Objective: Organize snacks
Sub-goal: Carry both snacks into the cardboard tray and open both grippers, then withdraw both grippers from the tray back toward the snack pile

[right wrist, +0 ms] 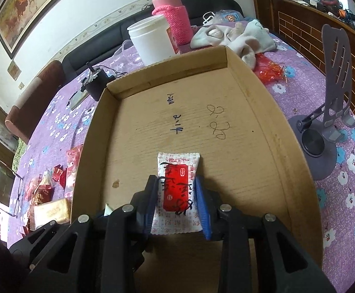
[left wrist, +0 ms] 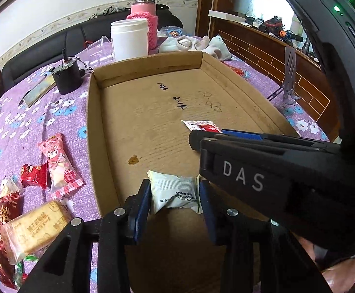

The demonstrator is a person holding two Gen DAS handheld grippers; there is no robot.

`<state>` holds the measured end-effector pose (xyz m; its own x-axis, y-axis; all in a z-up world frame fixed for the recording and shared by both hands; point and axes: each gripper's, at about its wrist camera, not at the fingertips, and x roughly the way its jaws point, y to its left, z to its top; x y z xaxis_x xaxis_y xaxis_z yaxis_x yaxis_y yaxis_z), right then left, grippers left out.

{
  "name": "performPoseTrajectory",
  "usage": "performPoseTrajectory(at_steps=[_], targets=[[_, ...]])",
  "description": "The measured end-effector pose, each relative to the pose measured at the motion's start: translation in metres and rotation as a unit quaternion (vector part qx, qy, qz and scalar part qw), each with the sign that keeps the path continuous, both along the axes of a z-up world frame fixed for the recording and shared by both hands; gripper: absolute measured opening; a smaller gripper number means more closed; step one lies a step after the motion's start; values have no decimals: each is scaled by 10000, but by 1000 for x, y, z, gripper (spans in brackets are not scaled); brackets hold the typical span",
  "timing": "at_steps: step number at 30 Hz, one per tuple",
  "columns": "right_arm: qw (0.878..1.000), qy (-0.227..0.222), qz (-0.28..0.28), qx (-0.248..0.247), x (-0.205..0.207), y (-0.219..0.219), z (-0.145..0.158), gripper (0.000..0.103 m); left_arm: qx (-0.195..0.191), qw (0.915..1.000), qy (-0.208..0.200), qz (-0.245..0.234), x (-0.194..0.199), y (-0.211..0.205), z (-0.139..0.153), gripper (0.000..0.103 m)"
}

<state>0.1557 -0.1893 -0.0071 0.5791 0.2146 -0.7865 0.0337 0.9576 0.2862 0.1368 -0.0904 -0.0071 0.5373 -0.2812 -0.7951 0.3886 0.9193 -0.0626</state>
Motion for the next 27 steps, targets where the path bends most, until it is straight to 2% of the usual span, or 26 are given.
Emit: performPoseTrajectory(at_steps=[13, 27], targets=[[9997, -112, -105, 185, -4, -6, 9, 30, -172, 9998, 15, -47, -2, 2, 4, 56], [9981, -419, -319, 309, -13, -12, 23, 30, -557, 9978, -241, 270, -6, 23, 28, 56]])
